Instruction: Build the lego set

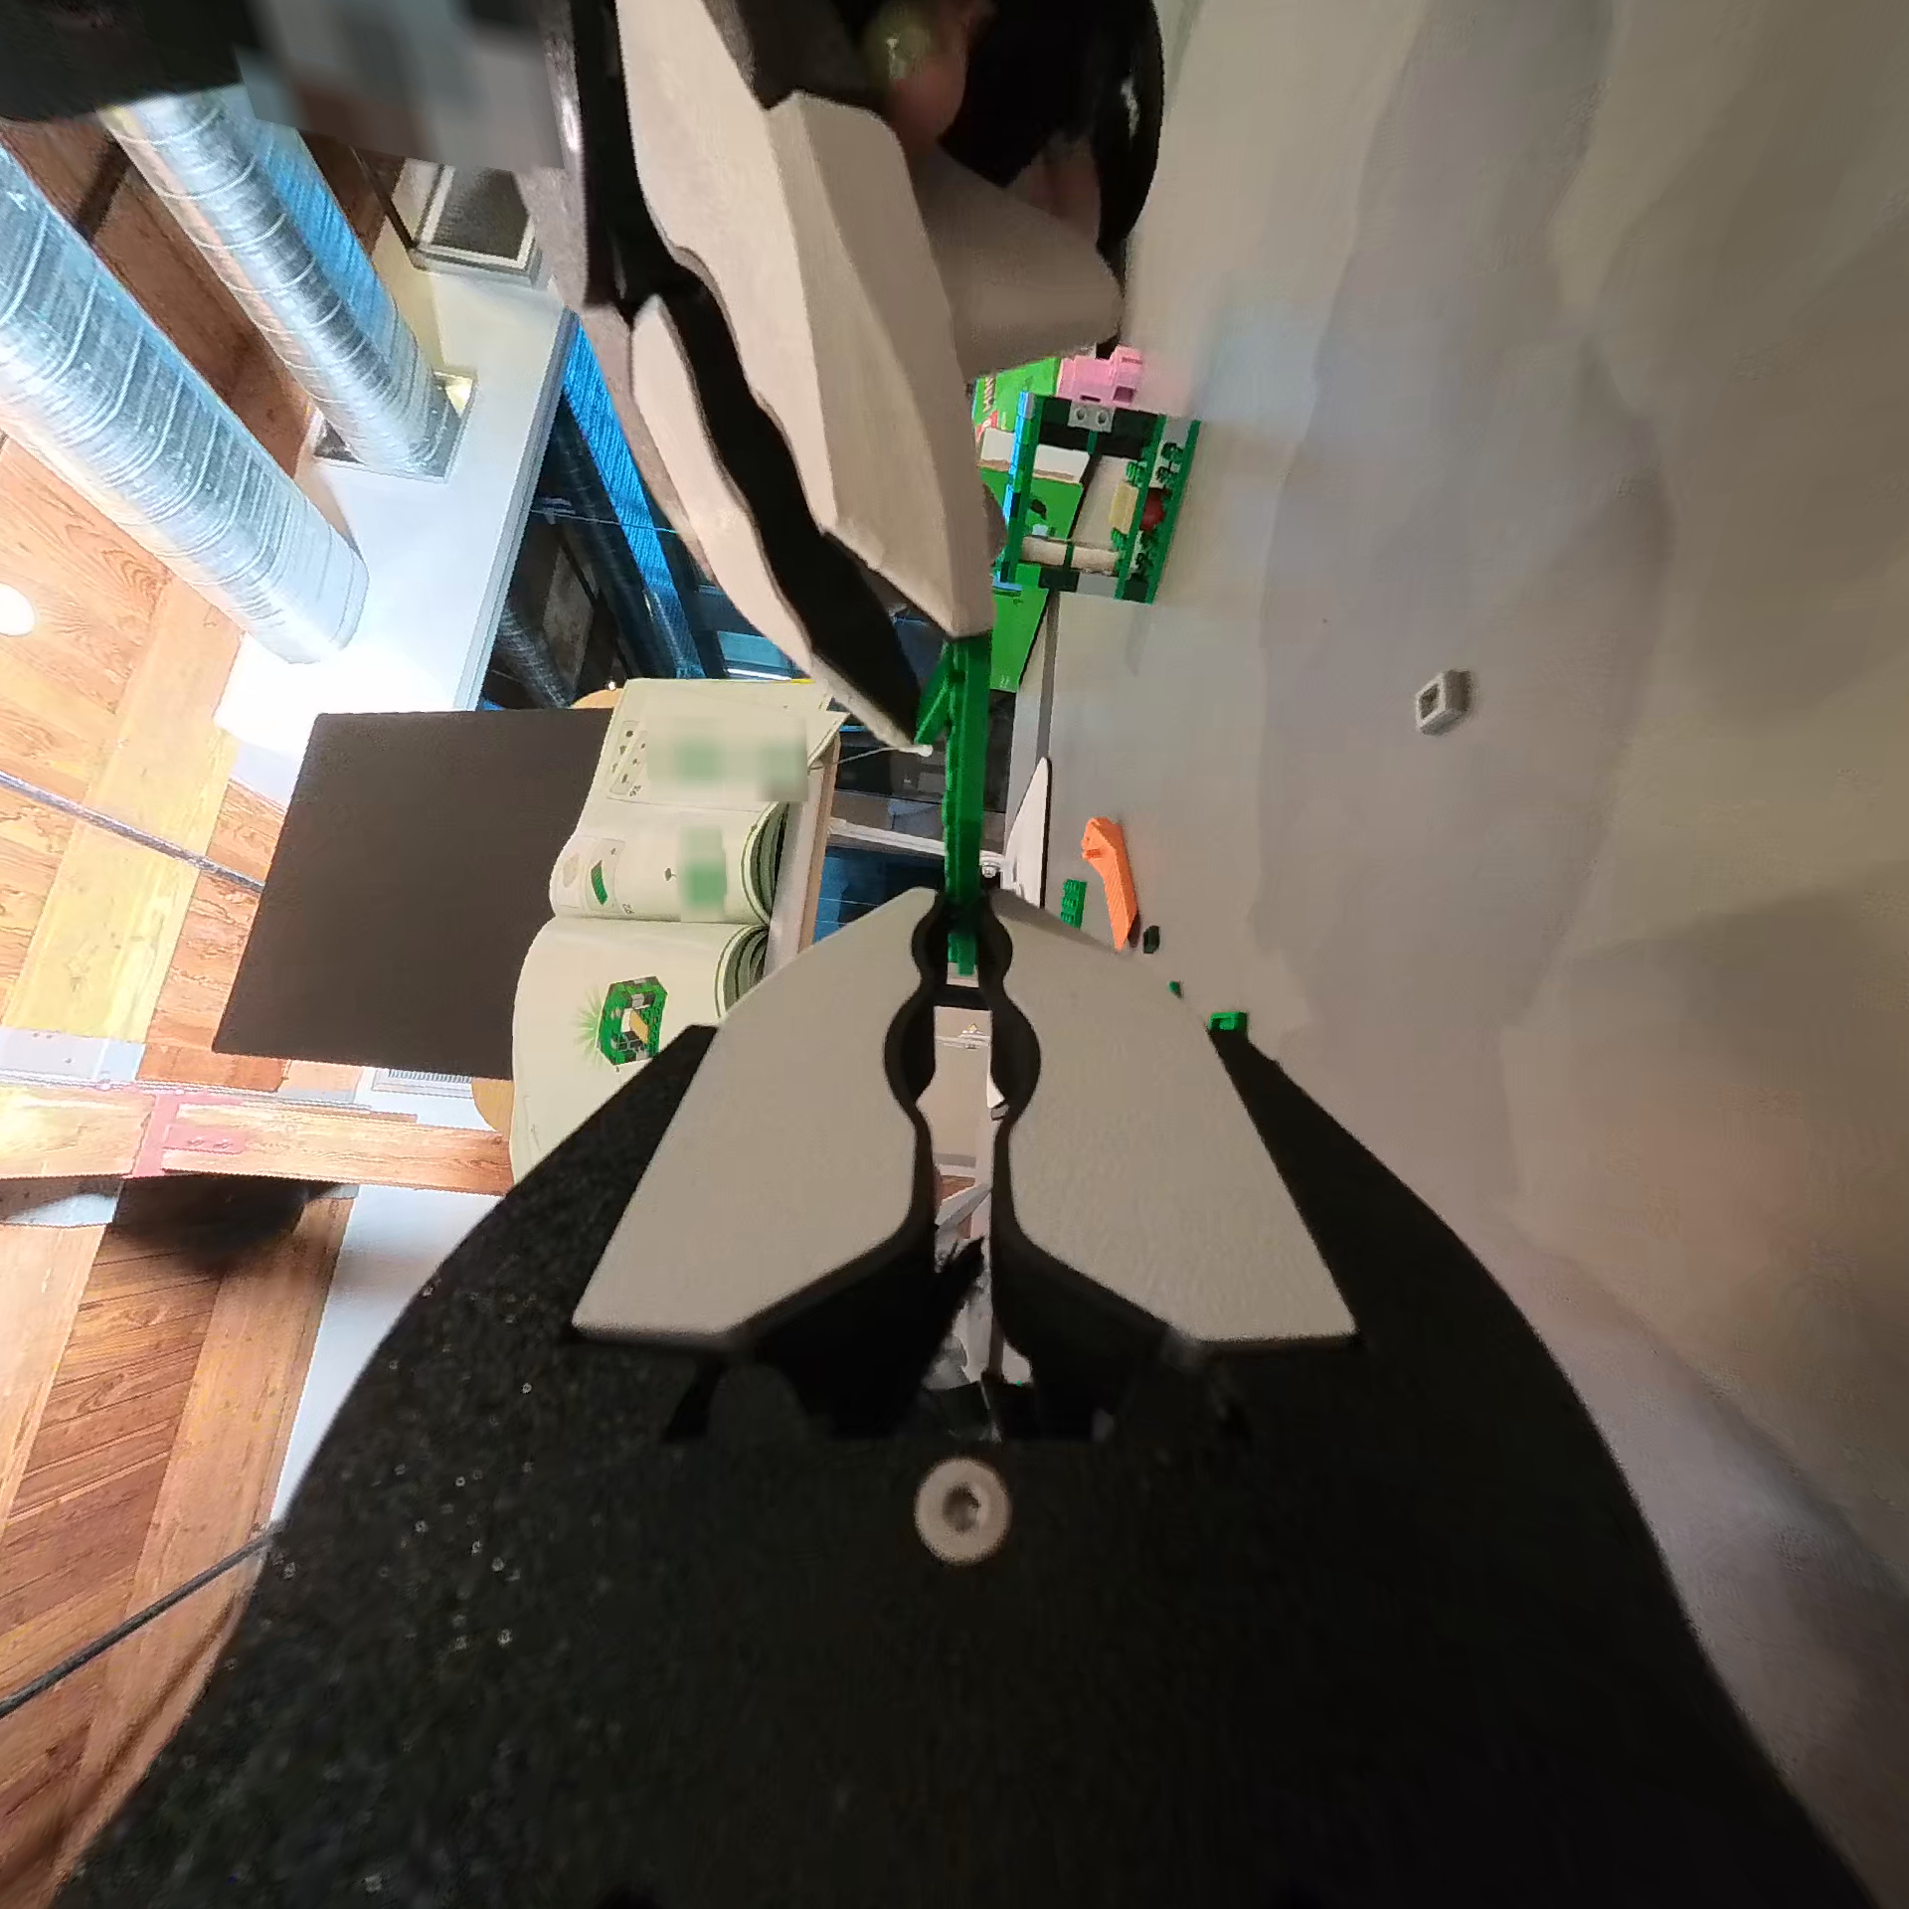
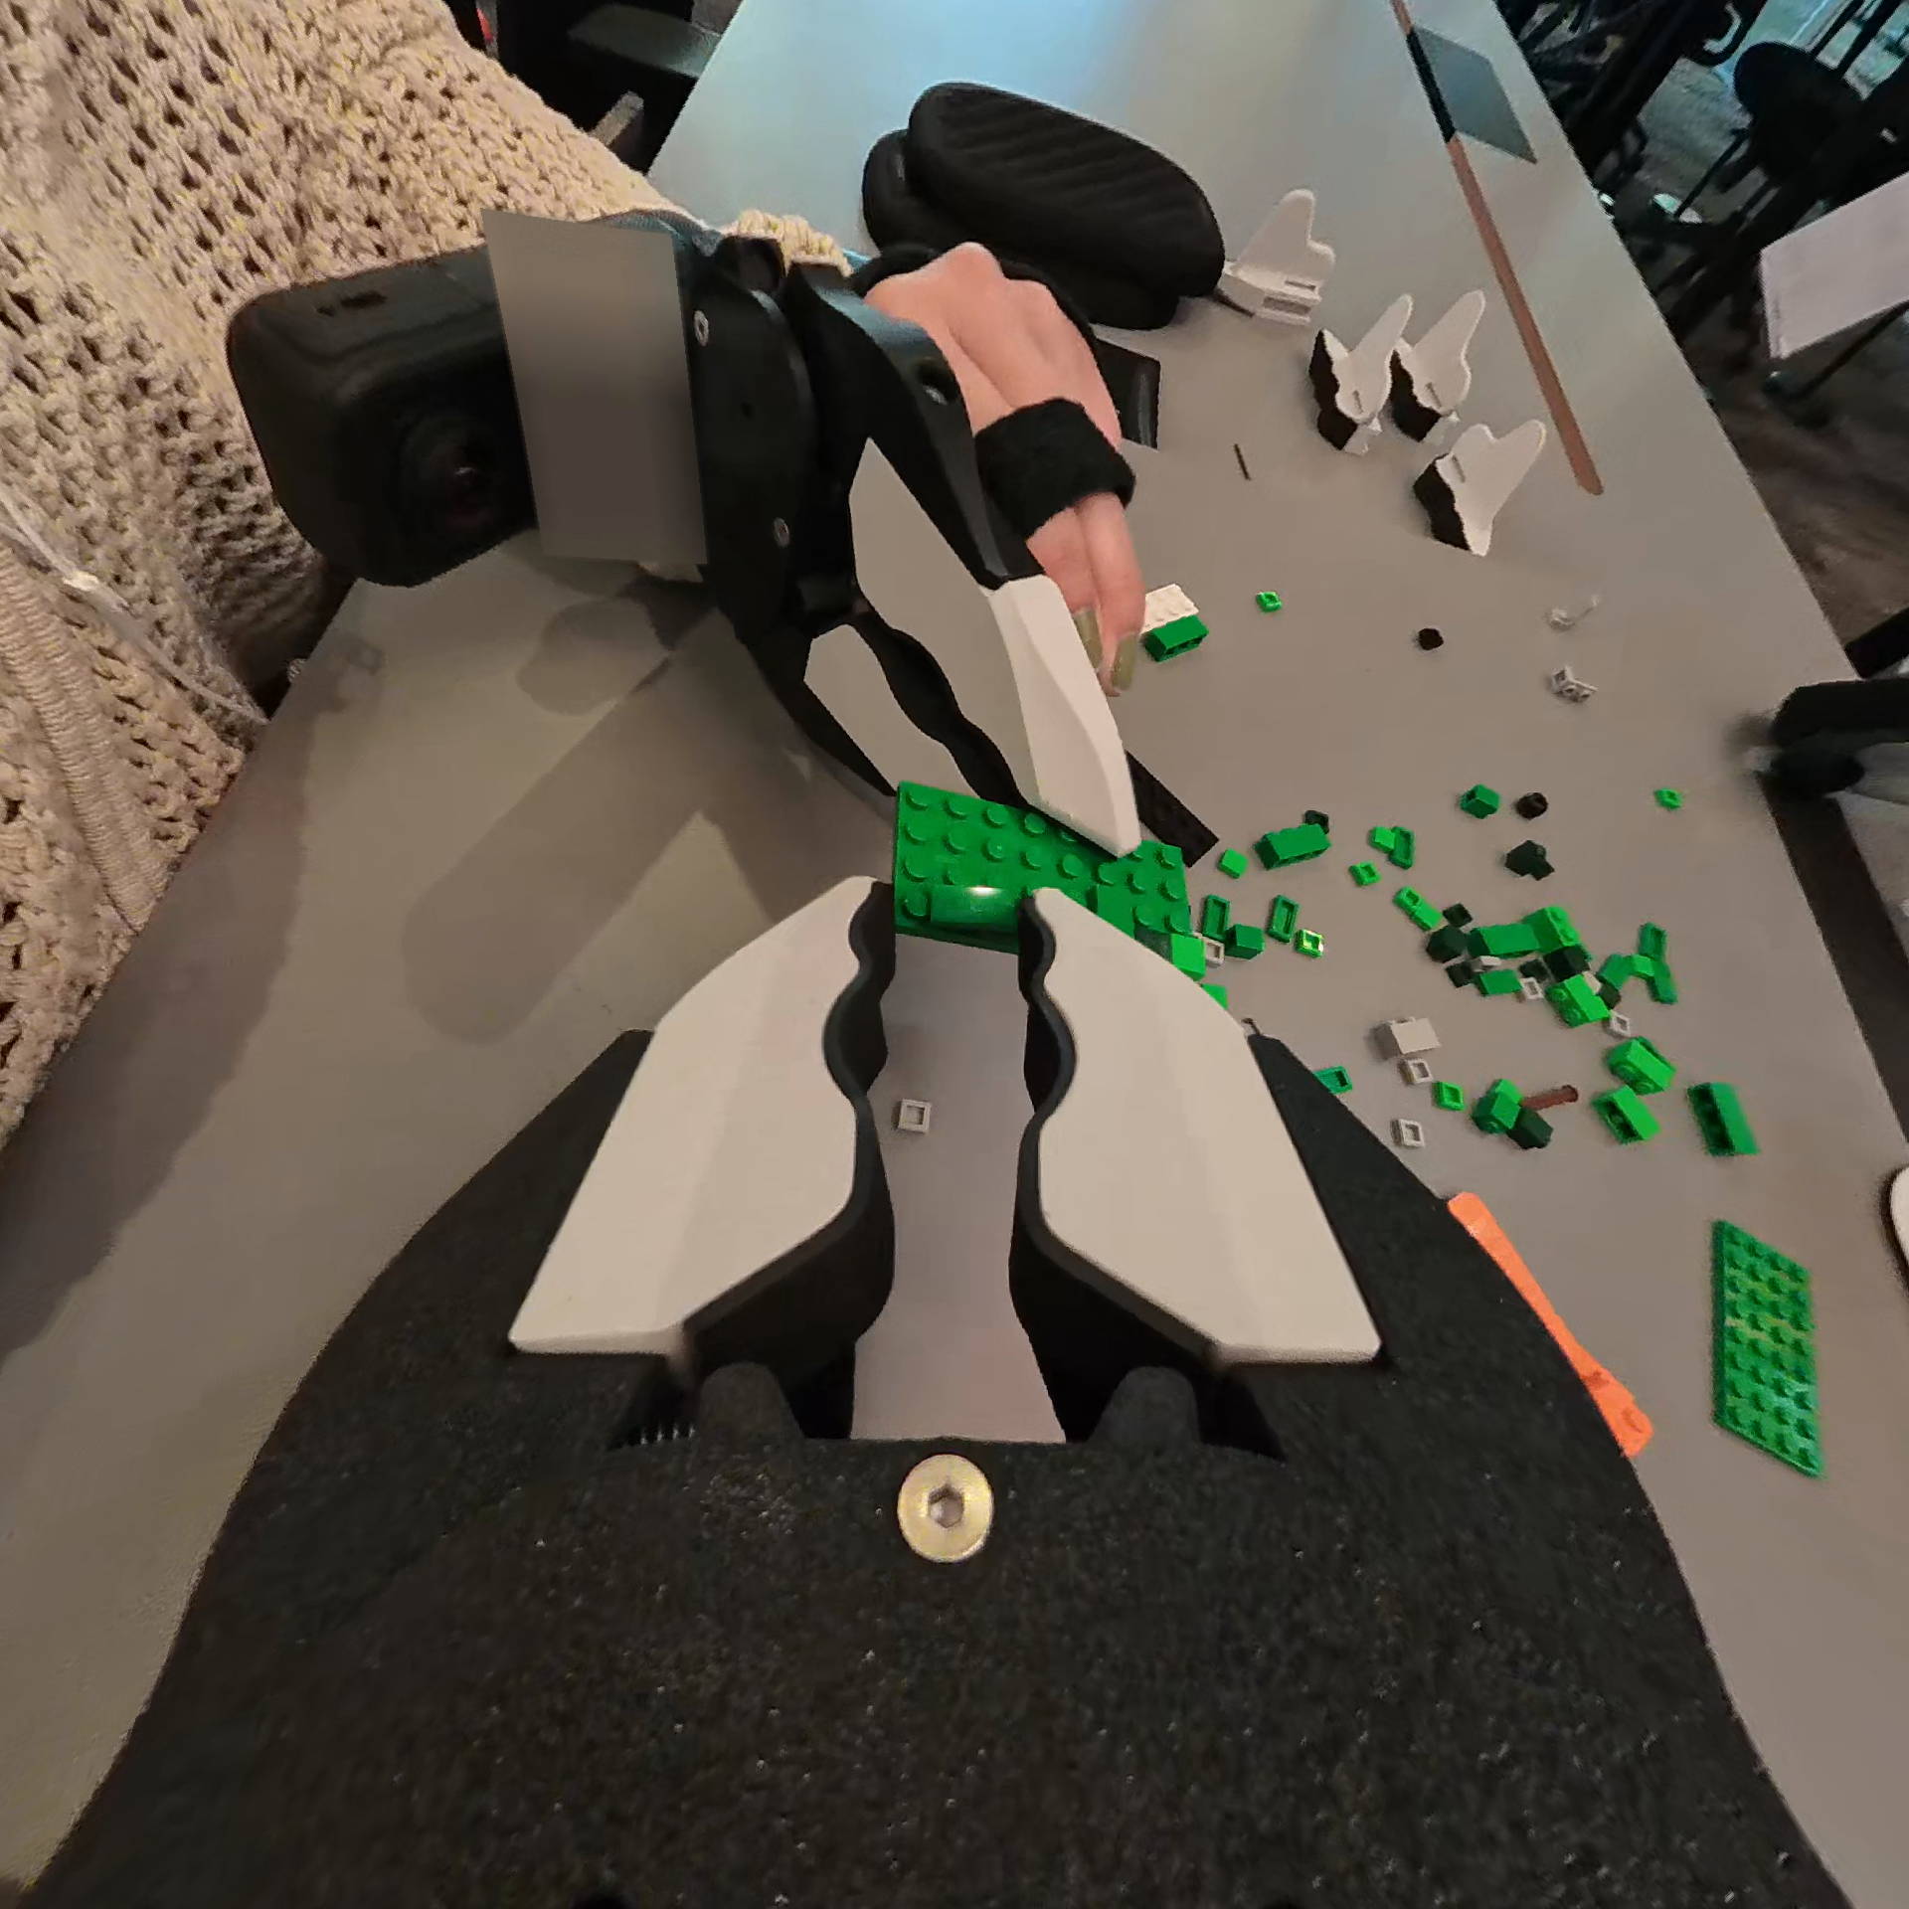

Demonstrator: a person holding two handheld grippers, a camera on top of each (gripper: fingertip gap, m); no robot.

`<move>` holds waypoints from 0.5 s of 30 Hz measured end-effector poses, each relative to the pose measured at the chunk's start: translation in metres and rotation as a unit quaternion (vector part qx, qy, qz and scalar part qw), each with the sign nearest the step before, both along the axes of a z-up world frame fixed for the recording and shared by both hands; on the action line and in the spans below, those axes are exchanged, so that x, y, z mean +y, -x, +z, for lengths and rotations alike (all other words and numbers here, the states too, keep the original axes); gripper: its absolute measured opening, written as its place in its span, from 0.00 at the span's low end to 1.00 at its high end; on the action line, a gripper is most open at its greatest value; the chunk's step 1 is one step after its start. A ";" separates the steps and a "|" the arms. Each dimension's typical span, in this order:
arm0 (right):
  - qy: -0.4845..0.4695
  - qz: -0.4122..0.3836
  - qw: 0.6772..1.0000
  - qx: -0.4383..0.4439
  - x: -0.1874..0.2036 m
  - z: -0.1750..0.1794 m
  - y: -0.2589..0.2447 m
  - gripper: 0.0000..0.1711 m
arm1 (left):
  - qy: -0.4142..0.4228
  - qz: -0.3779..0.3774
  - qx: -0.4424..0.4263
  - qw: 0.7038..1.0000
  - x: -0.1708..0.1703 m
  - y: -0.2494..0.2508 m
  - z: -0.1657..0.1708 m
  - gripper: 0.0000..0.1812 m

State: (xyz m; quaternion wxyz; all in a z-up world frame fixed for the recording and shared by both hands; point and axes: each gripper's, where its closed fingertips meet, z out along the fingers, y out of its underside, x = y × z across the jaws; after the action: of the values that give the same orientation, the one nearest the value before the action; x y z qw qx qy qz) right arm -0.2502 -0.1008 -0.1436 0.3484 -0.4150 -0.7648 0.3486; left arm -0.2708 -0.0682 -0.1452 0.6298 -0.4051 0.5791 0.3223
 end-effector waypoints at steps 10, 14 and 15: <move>0.010 0.000 1.000 -0.005 0.001 0.000 0.000 0.13 | -0.001 0.002 0.003 1.000 0.000 0.001 0.000 0.02; 0.029 0.004 1.000 -0.010 0.000 0.000 0.000 0.13 | -0.002 -0.001 0.002 1.000 0.000 0.000 0.000 0.02; 0.037 0.005 0.999 -0.011 0.000 0.000 0.000 0.13 | -0.002 -0.001 0.002 1.000 -0.001 0.000 0.000 0.02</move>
State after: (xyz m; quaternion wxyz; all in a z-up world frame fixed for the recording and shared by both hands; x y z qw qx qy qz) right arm -0.2498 -0.1008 -0.1433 0.3226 -0.4278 -0.7572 0.3735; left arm -0.2706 -0.0688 -0.1449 0.6302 -0.4025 0.5800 0.3233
